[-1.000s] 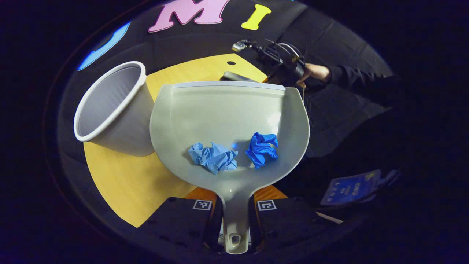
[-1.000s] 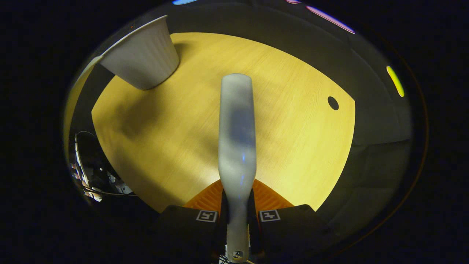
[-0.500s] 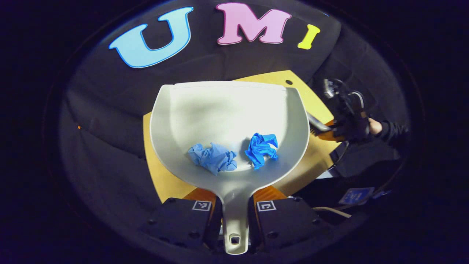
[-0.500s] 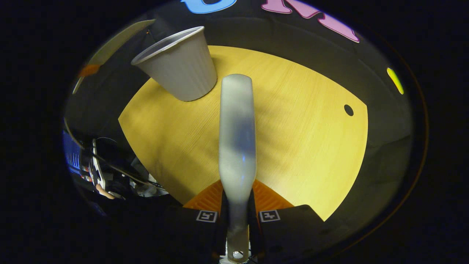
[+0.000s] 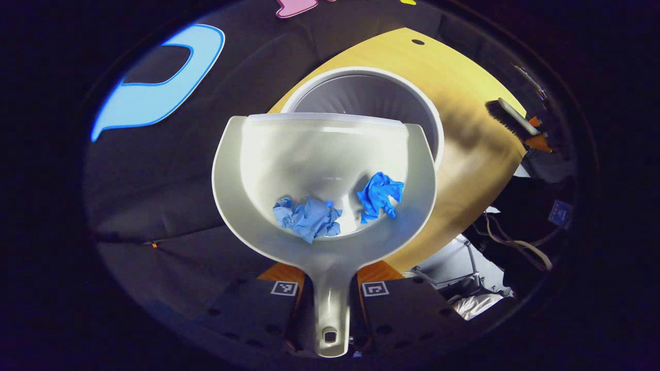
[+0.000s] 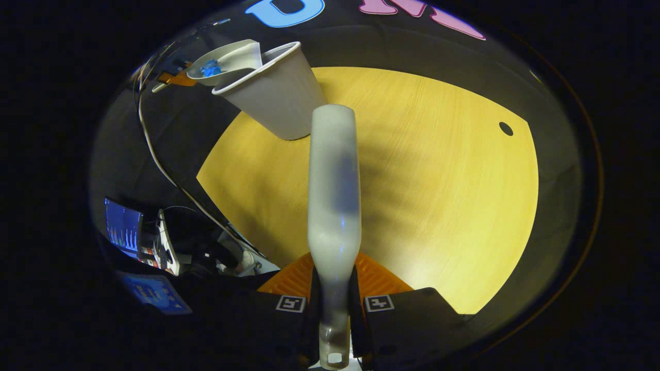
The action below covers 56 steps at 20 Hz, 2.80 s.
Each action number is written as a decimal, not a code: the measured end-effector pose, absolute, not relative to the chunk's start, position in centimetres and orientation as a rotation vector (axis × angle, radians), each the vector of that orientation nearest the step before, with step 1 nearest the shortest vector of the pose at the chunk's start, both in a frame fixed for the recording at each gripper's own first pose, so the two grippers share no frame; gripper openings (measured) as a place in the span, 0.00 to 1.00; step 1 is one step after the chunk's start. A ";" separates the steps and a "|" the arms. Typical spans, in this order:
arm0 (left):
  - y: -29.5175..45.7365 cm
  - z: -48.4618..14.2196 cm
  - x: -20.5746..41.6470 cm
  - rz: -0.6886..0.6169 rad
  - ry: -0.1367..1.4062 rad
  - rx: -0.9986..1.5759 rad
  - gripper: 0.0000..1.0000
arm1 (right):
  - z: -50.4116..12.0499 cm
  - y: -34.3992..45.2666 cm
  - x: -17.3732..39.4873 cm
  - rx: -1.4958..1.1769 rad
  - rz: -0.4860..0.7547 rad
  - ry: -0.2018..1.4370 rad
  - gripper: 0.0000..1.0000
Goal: Pick up the small broom and dustpan from the desktop, sweep the trash into the dustpan with the broom, and then empty the trash into the garbage bin.
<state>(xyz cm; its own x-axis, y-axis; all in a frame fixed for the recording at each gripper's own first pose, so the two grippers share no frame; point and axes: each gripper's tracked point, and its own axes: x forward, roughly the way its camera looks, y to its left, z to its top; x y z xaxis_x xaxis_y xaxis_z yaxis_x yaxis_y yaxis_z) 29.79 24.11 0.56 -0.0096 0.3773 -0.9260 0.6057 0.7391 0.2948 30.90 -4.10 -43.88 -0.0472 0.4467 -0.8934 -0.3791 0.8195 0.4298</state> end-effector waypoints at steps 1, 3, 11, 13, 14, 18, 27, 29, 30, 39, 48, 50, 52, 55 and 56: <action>24.2 0.6 29.5 -0.207 1.643 0.844 0.29 | -43.8 -3.9 30.7 0.080 0.662 1.478 0.27; 24.4 0.6 29.7 -0.206 1.664 1.011 0.29 | -44.0 -3.8 30.4 0.087 0.649 1.485 0.28; 24.3 0.3 29.4 -0.143 1.606 0.998 0.29 | -44.1 -3.9 30.1 0.052 0.645 1.516 0.28; 23.9 0.4 29.6 -0.130 1.565 0.935 0.29 | -43.9 -3.7 30.0 0.069 0.636 1.521 0.28; 24.0 0.5 30.2 -0.131 1.517 0.903 0.29 | -43.7 -3.5 30.1 0.081 0.630 1.519 0.27; 21.2 0.0 29.4 -0.163 1.359 0.712 0.29 | -43.7 -4.1 30.5 0.071 0.586 1.506 0.27; 5.7 -0.8 28.8 -0.365 0.951 0.245 0.29 | -44.6 -6.8 32.5 0.049 0.395 1.441 0.27; 0.3 -3.6 27.5 -0.430 0.953 0.179 0.29 | -45.3 -7.1 33.2 0.076 0.321 1.432 0.27; -1.5 -5.1 26.7 -0.443 0.960 0.166 0.29 | -45.8 -7.2 33.5 0.100 0.271 1.427 0.28; -4.5 -21.7 26.8 -0.197 1.190 0.070 0.29 | -53.7 -5.3 33.6 0.161 0.120 1.527 0.27; -4.8 -23.3 26.7 -0.050 1.380 -0.112 0.29 | -56.7 -4.9 33.8 0.046 0.091 1.629 0.27; -5.0 -23.9 26.1 -0.053 1.422 -0.136 0.29 | -57.0 -5.0 33.9 0.052 0.085 1.649 0.27; -5.1 -23.8 26.2 -0.042 1.425 -0.141 0.29 | -57.1 -4.9 33.7 0.069 0.085 1.659 0.28; -4.9 -23.7 25.8 -0.031 1.466 -0.097 0.29 | -57.0 -5.0 33.5 0.077 0.094 1.682 0.28; -4.7 -23.7 25.8 -0.029 1.471 -0.087 0.29 | -56.9 -4.9 33.6 0.085 0.093 1.686 0.27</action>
<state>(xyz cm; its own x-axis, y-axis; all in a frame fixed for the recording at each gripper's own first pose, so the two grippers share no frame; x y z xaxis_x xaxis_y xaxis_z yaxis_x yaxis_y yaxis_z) 25.82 -4.74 -23.69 0.0996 -0.0733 -0.9923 -0.0335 0.9965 -0.0769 33.60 -4.90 -56.93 -0.1169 0.1106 -0.9870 0.0012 0.9938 0.1112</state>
